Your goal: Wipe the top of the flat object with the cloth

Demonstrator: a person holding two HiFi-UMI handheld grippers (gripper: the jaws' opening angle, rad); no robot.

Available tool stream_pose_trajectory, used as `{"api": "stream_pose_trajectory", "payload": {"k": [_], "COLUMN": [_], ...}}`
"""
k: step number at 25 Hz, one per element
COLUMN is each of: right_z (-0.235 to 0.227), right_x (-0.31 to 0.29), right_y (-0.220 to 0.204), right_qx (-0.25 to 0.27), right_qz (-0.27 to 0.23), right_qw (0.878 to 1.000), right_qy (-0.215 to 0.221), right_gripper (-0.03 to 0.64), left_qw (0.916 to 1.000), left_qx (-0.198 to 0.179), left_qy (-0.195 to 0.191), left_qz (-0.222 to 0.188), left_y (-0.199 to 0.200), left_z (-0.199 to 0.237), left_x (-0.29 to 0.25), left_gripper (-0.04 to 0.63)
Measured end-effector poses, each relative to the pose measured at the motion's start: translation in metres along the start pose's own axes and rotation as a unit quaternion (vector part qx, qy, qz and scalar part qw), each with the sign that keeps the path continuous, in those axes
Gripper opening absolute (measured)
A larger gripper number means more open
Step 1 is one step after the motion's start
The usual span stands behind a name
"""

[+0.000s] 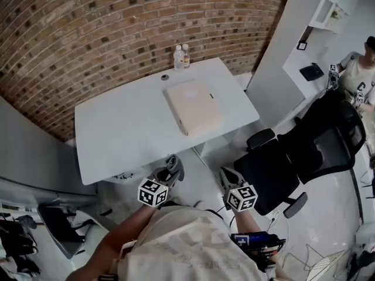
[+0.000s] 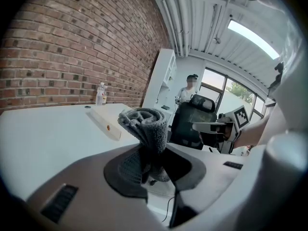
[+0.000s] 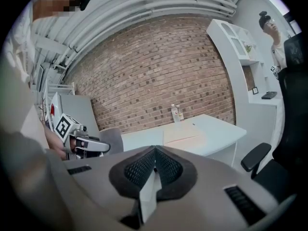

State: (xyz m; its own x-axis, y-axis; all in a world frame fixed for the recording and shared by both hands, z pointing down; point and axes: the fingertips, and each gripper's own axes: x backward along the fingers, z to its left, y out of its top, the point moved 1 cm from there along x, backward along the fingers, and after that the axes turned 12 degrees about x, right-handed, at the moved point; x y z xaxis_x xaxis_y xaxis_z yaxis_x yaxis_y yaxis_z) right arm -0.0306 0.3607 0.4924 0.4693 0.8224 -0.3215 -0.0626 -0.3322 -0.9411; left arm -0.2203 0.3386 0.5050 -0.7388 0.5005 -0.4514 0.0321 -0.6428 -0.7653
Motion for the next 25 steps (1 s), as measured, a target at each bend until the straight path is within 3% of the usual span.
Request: {"api": "stream_pose_trajectory", "payload": {"k": [25], "right_z": [-0.051], "right_x": [0.008], "right_y": [-0.023], "right_qx": [-0.026], "right_qz": [-0.004], "right_qw": [0.999], "right_qy": [0.046], "right_gripper": [0.021], "left_qw": [0.9982], "left_qx": [0.000], "left_qy": [0.059], "left_qz": [-0.009], "left_y": [-0.002], "left_z": [-0.036], "left_x": [-0.031], "left_gripper": [0.100]}}
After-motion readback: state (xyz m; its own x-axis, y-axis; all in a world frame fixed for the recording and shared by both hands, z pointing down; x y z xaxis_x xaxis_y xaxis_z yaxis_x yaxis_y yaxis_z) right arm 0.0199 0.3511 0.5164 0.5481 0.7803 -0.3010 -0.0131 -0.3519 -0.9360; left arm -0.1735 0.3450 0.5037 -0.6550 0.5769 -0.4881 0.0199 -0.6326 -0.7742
